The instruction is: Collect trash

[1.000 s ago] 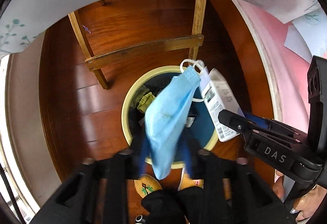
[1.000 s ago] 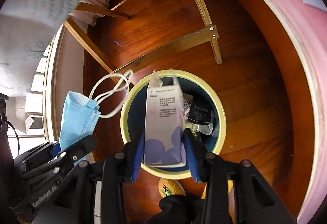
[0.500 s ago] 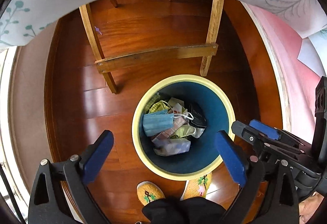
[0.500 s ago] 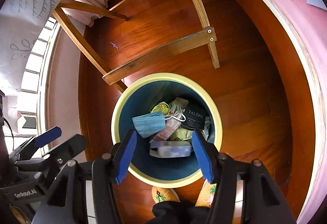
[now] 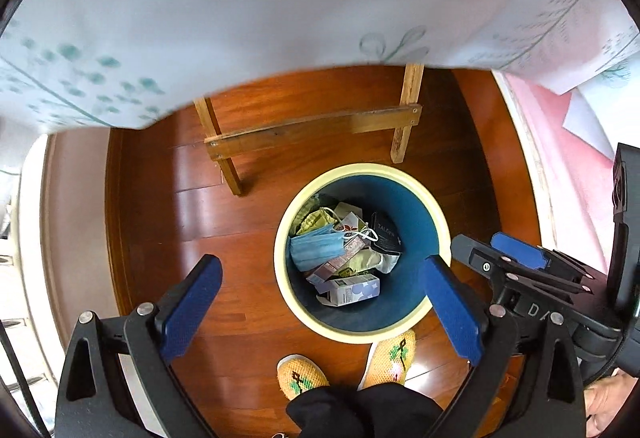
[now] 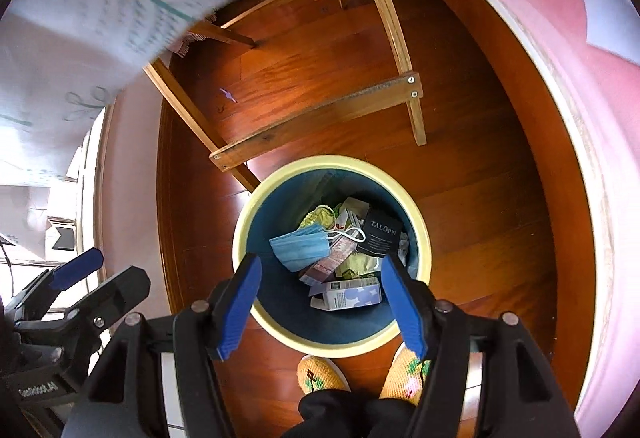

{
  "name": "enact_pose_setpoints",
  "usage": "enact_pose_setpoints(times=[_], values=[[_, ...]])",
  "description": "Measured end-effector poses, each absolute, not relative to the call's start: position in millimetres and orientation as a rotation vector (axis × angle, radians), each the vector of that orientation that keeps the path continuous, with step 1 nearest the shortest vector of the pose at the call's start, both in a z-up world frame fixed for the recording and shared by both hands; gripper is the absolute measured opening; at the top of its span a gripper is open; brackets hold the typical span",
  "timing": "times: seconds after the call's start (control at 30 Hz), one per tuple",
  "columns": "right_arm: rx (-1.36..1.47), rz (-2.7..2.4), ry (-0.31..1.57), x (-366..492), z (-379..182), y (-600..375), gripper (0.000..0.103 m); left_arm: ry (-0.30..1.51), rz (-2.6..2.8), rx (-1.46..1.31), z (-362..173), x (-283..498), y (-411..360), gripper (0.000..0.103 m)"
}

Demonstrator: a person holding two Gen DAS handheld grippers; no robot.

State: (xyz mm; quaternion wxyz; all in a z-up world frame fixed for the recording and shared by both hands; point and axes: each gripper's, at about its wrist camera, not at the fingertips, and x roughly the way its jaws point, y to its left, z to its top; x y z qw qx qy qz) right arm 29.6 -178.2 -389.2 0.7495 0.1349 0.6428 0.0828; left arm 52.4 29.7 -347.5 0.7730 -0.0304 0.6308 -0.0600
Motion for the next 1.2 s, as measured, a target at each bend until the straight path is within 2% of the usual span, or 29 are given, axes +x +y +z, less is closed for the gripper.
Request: enact_pose_setpoints(times=[0.2, 0.33, 0.8, 1.2], values=[[0.282, 0.18, 1.383, 29.1, -348.5, -177.8, 0.063, 1.332, -0.098, -0.054, -301.0, 47.3, 36.4, 0.099], [0.268, 0.179, 1.364, 28.0, -313.5, -178.0, 0.07, 1.319, -0.088, -0.059, -264.5, 43.4, 41.9, 0.099], [0.204, 0.262, 1.303, 23.7, -170.9, -181.8, 0.072, 1.236, -0.034, -0.079, -119.8, 27.0, 48.4, 0.099], [0.1, 0.319, 1.179, 21.9, -48.1, -187.1, 0.074, 1.077, -0.018, -0.049, 2.6, 10.5, 29.2, 0.099]])
